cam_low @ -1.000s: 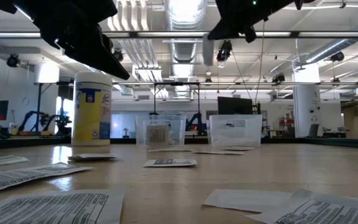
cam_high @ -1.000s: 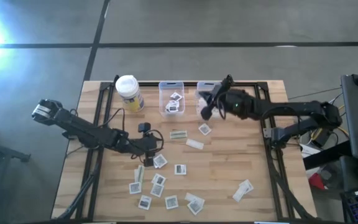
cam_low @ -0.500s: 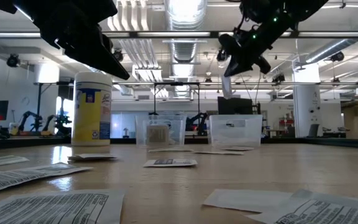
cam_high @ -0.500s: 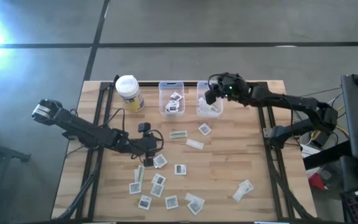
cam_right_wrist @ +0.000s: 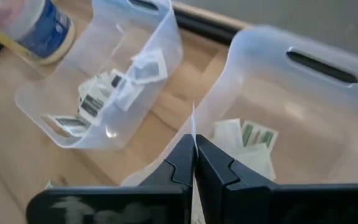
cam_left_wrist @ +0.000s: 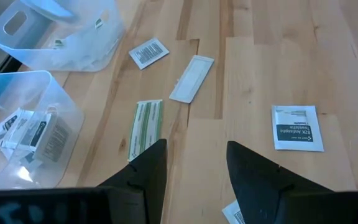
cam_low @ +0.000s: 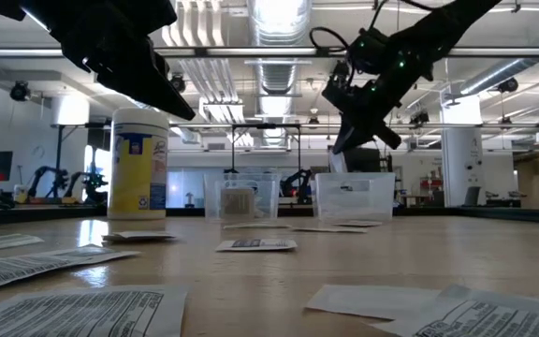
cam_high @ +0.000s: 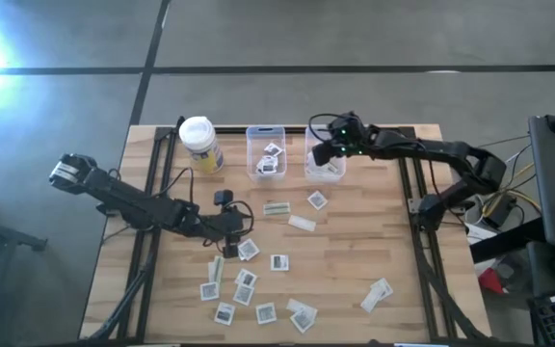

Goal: Pick & Place First Aid Supplies
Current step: Put the bandage into the right transparent bin

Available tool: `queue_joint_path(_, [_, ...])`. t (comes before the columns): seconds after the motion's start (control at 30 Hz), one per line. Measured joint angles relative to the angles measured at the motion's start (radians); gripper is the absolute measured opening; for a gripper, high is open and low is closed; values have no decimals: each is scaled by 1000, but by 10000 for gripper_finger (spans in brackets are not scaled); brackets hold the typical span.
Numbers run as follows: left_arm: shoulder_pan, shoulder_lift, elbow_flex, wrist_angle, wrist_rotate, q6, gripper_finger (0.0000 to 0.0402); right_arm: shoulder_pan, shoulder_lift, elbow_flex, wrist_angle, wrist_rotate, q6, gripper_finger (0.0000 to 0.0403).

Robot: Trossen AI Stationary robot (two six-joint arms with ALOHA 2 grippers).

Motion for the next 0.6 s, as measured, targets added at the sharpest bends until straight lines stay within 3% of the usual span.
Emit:
queue_joint_path(0.43, [0,0,0,0,0,0,161,-14,76,0,-32,-65,27,10])
queue_joint_path(0.6, [0,0,0,0,0,0,161,-19,79,0,-53,-64,35,37])
